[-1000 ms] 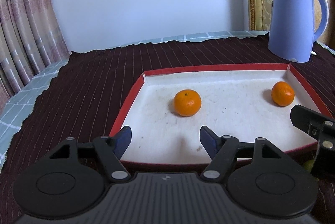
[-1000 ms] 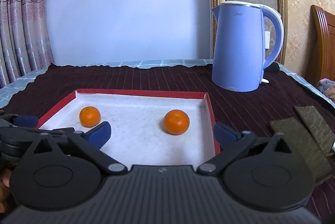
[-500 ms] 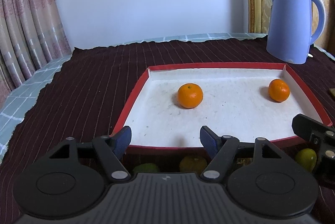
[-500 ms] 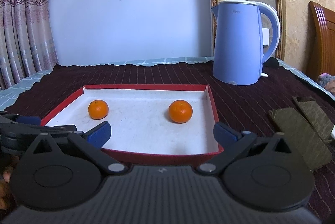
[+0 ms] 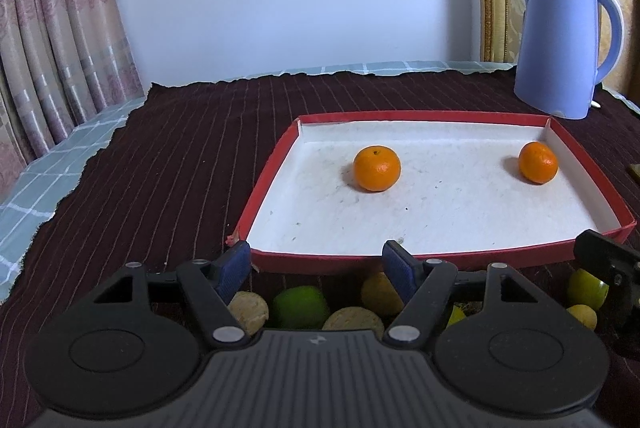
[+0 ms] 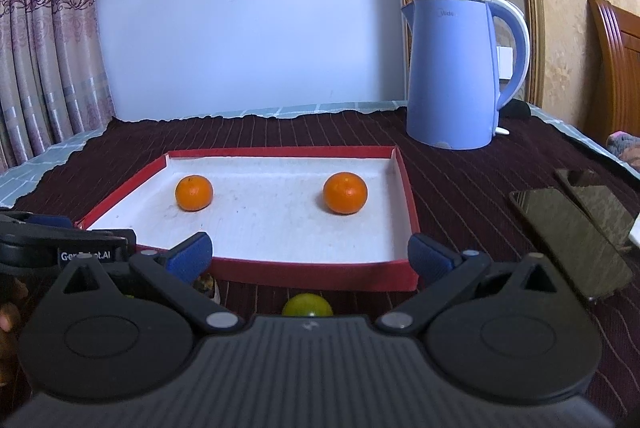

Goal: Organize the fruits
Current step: 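Withdraw both open tools from the tray back toward the fruit row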

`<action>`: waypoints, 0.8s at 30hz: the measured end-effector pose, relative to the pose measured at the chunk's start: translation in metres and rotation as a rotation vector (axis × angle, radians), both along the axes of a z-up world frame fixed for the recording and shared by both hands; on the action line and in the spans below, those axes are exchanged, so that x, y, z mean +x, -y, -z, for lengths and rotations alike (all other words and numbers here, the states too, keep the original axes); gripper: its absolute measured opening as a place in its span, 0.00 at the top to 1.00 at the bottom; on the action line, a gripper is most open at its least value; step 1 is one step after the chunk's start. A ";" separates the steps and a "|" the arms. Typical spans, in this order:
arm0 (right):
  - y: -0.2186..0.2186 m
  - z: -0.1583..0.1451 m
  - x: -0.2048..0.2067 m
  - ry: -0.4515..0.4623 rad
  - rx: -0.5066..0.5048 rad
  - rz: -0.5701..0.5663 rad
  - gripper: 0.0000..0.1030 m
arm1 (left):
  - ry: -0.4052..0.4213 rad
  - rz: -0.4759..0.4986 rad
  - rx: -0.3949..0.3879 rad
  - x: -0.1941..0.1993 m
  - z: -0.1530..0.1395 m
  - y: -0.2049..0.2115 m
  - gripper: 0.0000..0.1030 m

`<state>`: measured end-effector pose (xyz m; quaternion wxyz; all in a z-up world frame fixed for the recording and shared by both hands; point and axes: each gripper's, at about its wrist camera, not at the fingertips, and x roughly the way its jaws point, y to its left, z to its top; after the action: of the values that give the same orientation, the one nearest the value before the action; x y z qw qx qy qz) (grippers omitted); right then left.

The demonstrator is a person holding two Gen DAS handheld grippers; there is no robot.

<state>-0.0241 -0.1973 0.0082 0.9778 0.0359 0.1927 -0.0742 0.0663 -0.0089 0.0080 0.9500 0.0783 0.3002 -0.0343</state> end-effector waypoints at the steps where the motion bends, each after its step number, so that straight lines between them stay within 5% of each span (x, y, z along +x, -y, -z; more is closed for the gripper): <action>1: 0.000 0.000 -0.001 0.001 0.001 0.000 0.00 | 0.000 -0.002 0.001 0.000 0.000 0.000 0.30; 24: -0.001 0.011 -0.016 -0.021 0.009 -0.001 0.00 | 0.014 -0.004 -0.022 -0.020 0.009 -0.017 0.30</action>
<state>-0.0403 -0.1963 -0.0024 0.9756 0.0396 0.2031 -0.0731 0.0466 0.0085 -0.0015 0.9530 0.0676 0.2933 -0.0349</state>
